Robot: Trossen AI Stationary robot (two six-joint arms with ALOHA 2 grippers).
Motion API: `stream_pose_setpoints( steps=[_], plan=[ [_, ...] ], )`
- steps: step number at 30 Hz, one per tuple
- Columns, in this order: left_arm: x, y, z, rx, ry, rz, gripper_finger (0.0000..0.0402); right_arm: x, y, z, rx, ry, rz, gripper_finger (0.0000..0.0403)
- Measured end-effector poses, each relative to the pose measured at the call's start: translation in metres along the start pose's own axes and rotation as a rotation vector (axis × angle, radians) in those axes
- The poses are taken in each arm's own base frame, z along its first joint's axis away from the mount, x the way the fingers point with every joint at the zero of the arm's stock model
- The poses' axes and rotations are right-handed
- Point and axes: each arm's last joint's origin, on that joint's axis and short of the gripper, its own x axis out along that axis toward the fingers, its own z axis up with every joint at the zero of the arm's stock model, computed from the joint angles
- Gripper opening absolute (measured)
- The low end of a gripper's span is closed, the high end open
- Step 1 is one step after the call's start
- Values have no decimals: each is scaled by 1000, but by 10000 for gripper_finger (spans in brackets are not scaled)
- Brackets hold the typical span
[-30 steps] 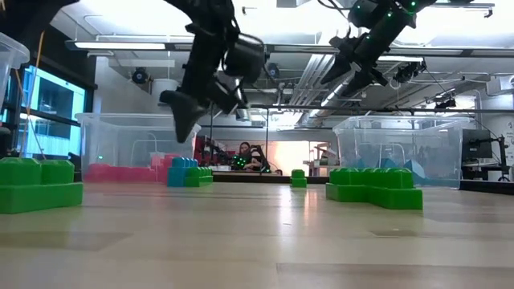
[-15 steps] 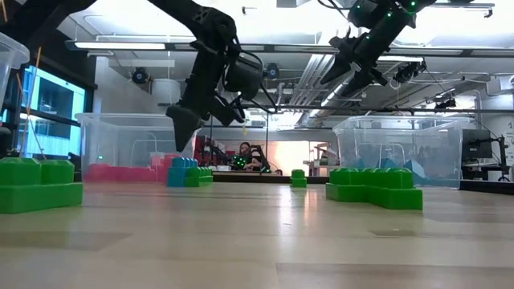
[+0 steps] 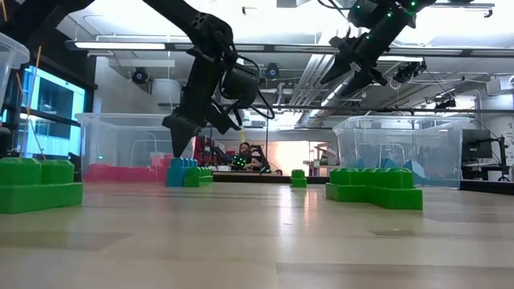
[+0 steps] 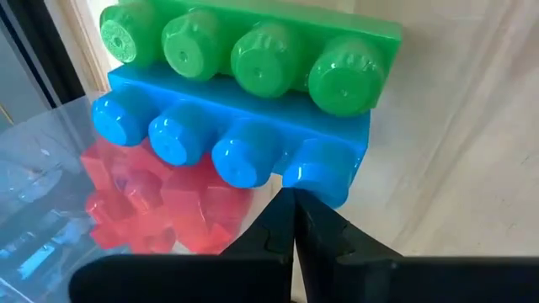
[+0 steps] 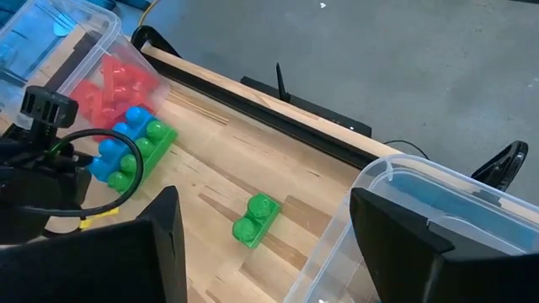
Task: Sort blocks
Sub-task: Put the blue game piece into the top right transparent bin
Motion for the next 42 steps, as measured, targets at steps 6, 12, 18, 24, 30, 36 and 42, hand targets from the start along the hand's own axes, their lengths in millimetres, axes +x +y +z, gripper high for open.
stream_pose_setpoints(
  steps=[6,12,18,24,30,36,42],
  plan=[
    [-12,-19,-1,14,-16,-117,0,0,0,0,-6,0,0,215],
    [-23,-51,-9,87,72,-279,0,0,0,0,-7,0,-1,215],
    [-35,-80,-8,203,34,-417,0,0,0,0,-25,0,-1,215],
    [-43,-97,0,328,-108,-532,0,0,0,0,-32,0,-1,215],
    [-56,-100,13,448,-287,-532,0,0,0,0,-32,0,-2,215],
    [-92,-76,18,433,-402,-496,0,0,0,0,-32,1,-1,215],
    [-116,-54,4,482,-436,-485,0,0,0,0,-32,1,0,215]
  ],
)
